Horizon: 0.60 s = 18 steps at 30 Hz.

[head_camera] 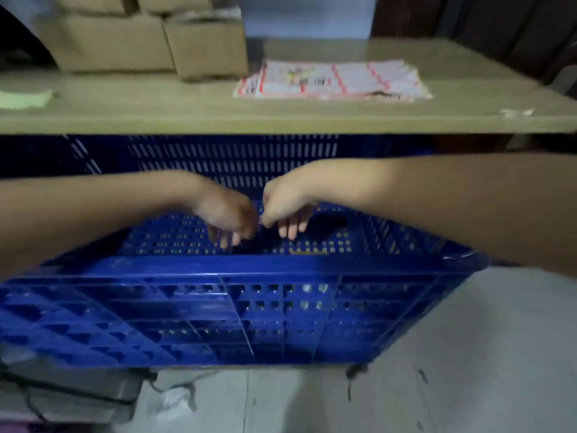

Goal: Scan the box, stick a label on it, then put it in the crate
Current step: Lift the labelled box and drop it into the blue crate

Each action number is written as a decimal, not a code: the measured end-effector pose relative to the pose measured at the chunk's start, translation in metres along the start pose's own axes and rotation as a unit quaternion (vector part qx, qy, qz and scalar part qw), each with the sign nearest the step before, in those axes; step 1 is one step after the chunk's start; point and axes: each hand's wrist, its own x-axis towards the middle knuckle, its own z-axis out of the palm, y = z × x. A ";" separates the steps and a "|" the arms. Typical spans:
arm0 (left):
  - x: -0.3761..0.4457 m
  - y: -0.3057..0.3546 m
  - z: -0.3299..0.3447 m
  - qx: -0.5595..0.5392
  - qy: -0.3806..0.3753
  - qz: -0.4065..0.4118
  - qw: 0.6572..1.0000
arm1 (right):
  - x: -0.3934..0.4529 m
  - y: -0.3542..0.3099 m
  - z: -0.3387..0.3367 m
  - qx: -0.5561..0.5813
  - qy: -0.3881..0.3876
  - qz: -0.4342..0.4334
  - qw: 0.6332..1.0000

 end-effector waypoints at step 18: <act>-0.173 -0.063 -0.050 -0.099 0.327 0.199 0.918 | -0.131 -0.128 -0.040 -0.020 0.376 -0.005 0.926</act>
